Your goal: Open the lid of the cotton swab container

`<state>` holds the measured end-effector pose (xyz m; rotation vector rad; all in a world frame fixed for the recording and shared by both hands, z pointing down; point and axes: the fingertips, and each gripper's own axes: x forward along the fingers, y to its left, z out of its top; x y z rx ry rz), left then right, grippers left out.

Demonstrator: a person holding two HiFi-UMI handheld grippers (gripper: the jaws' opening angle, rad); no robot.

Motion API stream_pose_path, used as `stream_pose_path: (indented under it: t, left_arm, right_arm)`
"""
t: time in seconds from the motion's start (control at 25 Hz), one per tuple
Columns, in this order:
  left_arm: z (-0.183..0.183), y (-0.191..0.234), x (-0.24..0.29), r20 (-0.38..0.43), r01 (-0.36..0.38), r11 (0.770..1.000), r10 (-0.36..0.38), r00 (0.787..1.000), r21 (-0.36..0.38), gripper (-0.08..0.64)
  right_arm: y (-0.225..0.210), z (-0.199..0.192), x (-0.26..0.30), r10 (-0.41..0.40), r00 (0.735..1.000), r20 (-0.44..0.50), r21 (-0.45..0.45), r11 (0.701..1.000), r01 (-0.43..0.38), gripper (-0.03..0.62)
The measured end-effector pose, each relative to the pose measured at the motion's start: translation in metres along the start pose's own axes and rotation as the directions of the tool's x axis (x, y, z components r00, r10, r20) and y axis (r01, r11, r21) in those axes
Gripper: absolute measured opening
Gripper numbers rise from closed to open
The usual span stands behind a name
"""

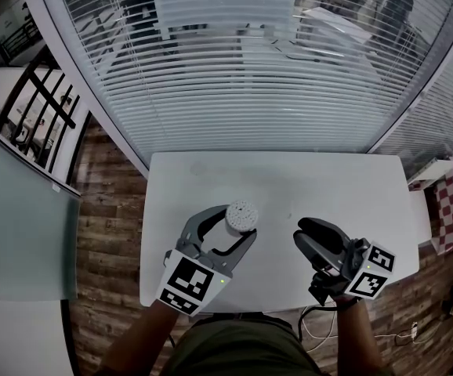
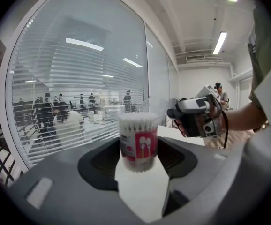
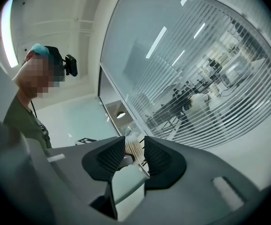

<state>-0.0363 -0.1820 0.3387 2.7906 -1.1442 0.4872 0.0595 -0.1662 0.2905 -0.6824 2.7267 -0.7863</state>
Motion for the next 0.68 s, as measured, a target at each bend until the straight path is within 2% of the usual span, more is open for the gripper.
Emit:
stream_pose_path:
  t: [0.68]
  left_arm:
    - [-0.002, 0.013, 0.011, -0.004, -0.002, 1.0, 0.002, 1.0, -0.018, 0.255]
  right_arm:
    - [-0.012, 0.0, 0.016, 0.002, 1.0, -0.024, 0.001, 1.0, -0.002, 0.138]
